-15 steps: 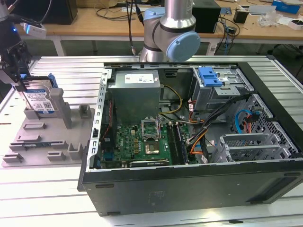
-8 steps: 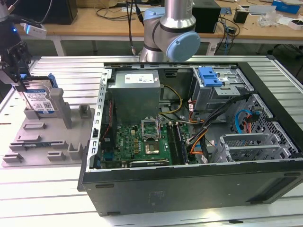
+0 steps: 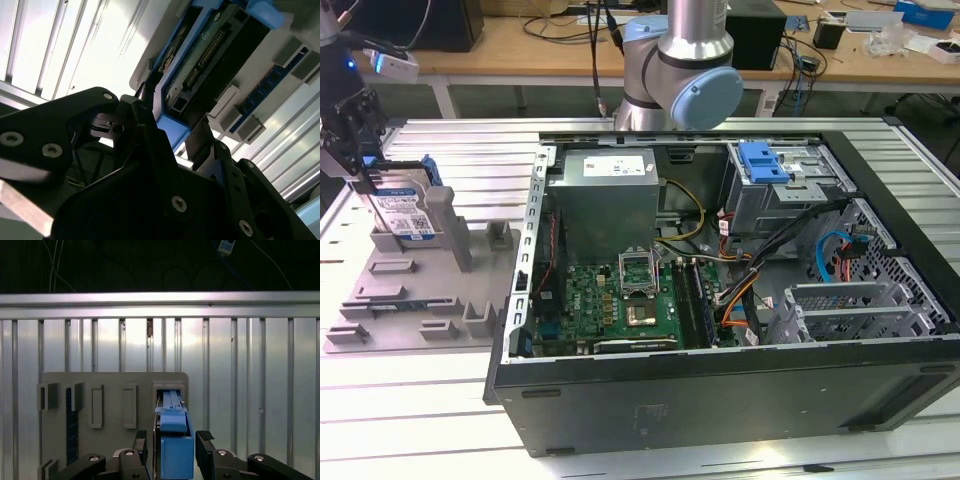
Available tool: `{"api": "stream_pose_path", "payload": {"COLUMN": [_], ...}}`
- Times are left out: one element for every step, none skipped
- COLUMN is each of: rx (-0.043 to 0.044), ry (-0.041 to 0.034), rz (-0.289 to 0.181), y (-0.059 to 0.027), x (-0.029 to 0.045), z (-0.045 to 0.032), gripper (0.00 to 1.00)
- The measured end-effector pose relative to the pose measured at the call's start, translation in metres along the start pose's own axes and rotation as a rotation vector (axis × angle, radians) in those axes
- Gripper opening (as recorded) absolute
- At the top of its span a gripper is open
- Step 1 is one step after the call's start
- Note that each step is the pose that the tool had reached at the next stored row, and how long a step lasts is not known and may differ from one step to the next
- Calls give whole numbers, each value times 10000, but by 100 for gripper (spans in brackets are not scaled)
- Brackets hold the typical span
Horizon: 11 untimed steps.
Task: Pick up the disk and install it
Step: 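Pick up the disk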
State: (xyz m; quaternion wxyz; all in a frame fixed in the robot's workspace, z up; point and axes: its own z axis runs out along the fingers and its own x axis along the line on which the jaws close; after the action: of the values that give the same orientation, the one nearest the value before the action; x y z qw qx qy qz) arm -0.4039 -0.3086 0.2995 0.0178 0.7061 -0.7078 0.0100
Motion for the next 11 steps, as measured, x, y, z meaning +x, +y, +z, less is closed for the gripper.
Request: {"api": "stream_pose_path", "payload": {"rx": [0,0,0,1,0,0,-1,-1,0,0,0], "ry": [0,0,0,0,0,0,0,0,-1,-1,0], "rz": [14,22,34,42,52,59,69,73,77,77,77], "y": [0,0,0,0,0,0,0,0,0,0,0], "x": [0,0,0,0,0,0,0,0,0,0,0], "z": [2,3,4,6,7,8,8,8,9,9,9], "gripper": [51,51,51,51,51,51,51,51,51,51,51]}}
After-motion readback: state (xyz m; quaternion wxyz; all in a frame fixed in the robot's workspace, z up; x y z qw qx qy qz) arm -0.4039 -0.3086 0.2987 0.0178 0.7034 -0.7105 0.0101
